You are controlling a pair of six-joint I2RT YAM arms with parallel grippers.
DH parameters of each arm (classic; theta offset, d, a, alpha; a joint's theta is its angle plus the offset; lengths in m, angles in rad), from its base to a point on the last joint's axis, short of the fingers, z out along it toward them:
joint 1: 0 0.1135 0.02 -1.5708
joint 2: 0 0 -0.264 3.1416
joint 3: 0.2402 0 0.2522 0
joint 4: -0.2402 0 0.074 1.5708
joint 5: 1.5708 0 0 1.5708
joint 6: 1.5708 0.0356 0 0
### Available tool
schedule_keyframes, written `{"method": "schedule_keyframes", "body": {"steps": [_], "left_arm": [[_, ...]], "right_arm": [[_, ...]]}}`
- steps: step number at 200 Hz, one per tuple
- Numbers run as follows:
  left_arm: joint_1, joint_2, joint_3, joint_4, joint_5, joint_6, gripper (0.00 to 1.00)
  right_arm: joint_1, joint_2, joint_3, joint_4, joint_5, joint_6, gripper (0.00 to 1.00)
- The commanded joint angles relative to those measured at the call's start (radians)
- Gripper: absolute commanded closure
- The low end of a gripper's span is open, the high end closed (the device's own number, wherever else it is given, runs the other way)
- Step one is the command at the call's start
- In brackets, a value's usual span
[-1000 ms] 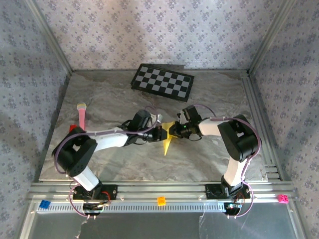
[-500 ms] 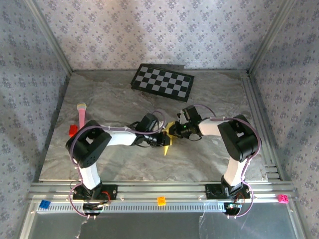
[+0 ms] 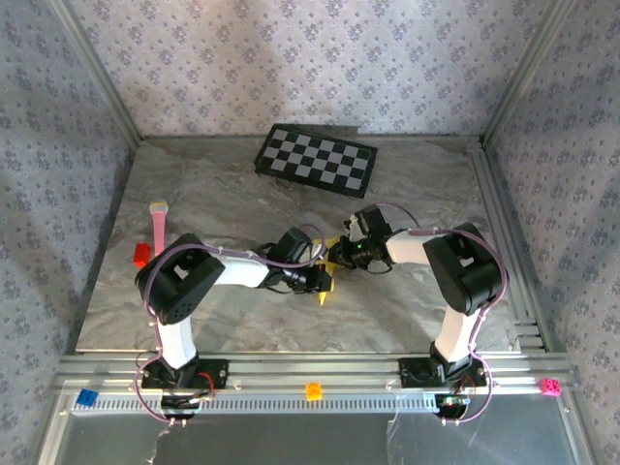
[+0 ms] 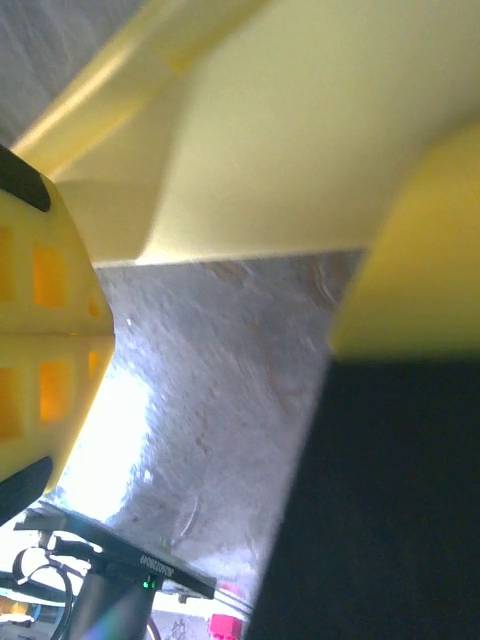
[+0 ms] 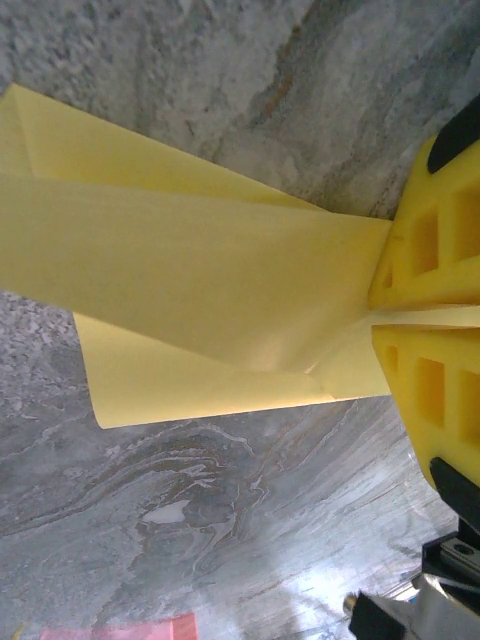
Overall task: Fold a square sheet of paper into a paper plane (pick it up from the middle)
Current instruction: Fold the wing for the fifth time at the center of the table.
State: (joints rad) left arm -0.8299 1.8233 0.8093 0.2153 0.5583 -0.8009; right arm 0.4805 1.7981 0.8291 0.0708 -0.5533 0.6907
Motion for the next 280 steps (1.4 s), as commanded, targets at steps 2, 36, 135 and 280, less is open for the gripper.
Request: {"method": "schedule_keyframes", "body": {"steps": [2, 36, 135, 280], "left_arm": [[-0.008, -0.014, -0.045, -0.018, -0.013, 0.009, 1.00], [-0.019, -0.034, -0.060, -0.032, -0.013, 0.010, 1.00], [-0.055, -0.112, -0.165, -0.022, -0.002, -0.011, 1.00], [0.094, -0.195, -0.029, -0.002, 0.009, 0.018, 1.00]], "right_arm": [[0.011, 0.060, -0.028, -0.065, 0.086, -0.014, 0.86], [0.006, 0.058, -0.034, -0.065, 0.089, -0.017, 0.86], [0.002, 0.055, -0.036, -0.063, 0.089, -0.014, 0.86], [0.009, 0.058, -0.020, -0.047, 0.072, 0.006, 0.85]]}}
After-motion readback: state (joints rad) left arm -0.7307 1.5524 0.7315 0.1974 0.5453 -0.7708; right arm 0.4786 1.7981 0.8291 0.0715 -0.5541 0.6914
